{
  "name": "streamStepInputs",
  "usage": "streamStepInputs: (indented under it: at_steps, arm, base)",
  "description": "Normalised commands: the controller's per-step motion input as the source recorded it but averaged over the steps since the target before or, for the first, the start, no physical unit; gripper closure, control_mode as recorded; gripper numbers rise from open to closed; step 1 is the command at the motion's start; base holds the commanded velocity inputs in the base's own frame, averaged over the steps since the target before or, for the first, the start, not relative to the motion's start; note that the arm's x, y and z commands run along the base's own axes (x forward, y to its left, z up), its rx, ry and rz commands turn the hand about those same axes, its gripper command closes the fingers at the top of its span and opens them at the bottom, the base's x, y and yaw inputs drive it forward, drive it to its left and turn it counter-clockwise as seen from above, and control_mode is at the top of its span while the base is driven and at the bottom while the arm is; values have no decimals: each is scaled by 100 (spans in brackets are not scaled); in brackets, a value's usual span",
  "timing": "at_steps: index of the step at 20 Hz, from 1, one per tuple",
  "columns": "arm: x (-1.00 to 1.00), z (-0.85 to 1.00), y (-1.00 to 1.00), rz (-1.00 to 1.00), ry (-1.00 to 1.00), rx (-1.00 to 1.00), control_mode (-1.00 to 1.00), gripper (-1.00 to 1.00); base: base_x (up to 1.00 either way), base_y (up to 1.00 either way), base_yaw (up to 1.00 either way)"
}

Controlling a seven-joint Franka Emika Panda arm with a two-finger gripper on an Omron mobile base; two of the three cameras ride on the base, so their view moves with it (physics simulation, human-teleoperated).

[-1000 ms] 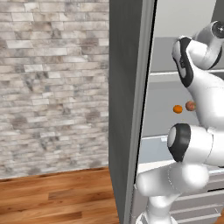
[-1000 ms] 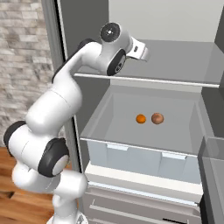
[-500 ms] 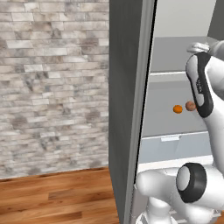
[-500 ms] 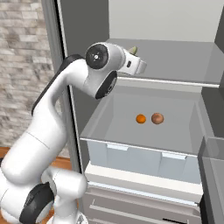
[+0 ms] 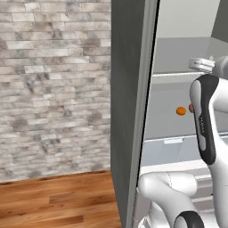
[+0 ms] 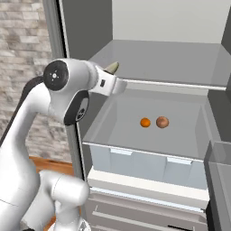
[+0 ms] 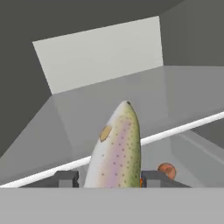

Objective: Open the fridge, remove the tangerine, onion, and fish, and place them on any counter.

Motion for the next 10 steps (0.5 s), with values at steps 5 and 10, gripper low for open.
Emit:
streamStepInputs:
  at_steps: [5, 10]
  arm:
    - [-89, -20, 22, 0, 34, -1, -100, 100]
    - [-25, -16, 4, 0, 14, -1, 100, 100]
  base:
    - [0, 0, 0]
    - [-57, 0, -7]
